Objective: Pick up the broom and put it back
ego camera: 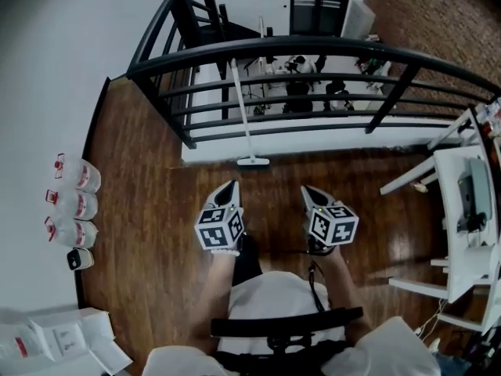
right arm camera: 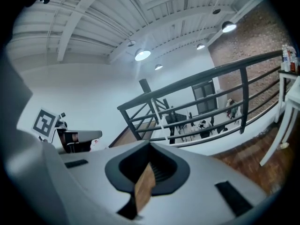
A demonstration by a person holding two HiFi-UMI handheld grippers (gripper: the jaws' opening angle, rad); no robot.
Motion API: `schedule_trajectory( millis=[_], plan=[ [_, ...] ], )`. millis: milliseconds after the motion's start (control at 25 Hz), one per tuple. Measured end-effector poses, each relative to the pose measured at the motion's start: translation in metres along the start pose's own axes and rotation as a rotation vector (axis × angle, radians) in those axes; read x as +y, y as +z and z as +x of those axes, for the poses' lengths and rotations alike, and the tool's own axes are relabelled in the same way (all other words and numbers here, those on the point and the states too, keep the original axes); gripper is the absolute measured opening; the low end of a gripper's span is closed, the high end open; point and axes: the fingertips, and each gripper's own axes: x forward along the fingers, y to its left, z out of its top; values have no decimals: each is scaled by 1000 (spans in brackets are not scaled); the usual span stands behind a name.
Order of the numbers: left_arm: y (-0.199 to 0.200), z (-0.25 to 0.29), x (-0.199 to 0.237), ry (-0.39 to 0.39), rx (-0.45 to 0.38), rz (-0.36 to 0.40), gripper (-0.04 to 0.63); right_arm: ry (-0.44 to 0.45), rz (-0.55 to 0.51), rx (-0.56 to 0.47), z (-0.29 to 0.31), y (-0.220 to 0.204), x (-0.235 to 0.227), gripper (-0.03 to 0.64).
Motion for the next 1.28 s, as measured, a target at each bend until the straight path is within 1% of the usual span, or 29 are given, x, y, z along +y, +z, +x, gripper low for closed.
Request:
schedule_trajectory(
  millis=[320,440,560,760,920,1120,1280],
  plan=[
    [67,69,101,-48,64,-14,-12,-15,-9,29,142,72,52,8],
    [90,89,138,-49,79,-26,-12,-17,-25,31,182,96,74,8],
    [109,106,165,-56,78,-42,-12,-30,-33,39,211,109,83,8],
    [131,129,186,-75,69,-55,-12,-59,-36,46,235,120,83,8],
    [146,149,189,-84,70,-49,-12,-66,-25,42,253,133,73,8],
    [167,178,189,-49,51,-43,-12,-24,-45,53,283,158,55,8],
    [191,201,197,-16,24,-48,-12,12,-71,38,311,193,47,8]
  ],
)
